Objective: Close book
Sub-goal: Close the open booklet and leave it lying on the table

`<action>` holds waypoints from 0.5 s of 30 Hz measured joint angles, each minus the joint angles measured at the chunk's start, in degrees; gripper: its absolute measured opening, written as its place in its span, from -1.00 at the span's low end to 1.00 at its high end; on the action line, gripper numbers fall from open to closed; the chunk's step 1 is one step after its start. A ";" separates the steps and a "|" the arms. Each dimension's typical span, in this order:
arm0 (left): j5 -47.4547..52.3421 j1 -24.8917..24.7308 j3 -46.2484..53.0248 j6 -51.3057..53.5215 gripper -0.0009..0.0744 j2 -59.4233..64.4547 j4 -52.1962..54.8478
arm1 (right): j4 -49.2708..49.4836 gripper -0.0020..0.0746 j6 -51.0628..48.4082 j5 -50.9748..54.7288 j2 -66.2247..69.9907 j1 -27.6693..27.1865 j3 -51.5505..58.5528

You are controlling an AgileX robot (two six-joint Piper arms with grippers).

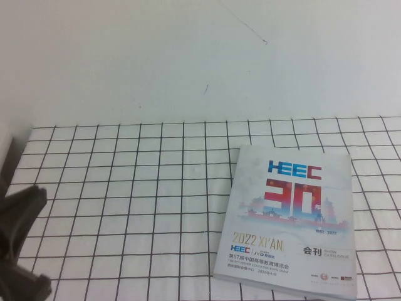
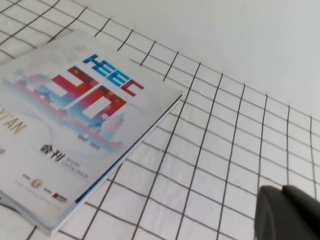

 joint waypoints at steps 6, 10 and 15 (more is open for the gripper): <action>-0.08 0.00 9.79 2.85 -0.99 -11.36 0.65 | 5.17 -0.95 0.00 1.03 -7.47 0.00 5.36; -0.37 0.00 13.02 3.09 -0.99 -15.76 1.29 | 6.64 -0.95 0.00 2.99 -8.56 0.00 5.46; -0.76 0.00 13.37 3.18 -0.99 -17.29 -0.01 | 6.89 -0.95 0.00 7.59 -8.56 -0.09 5.46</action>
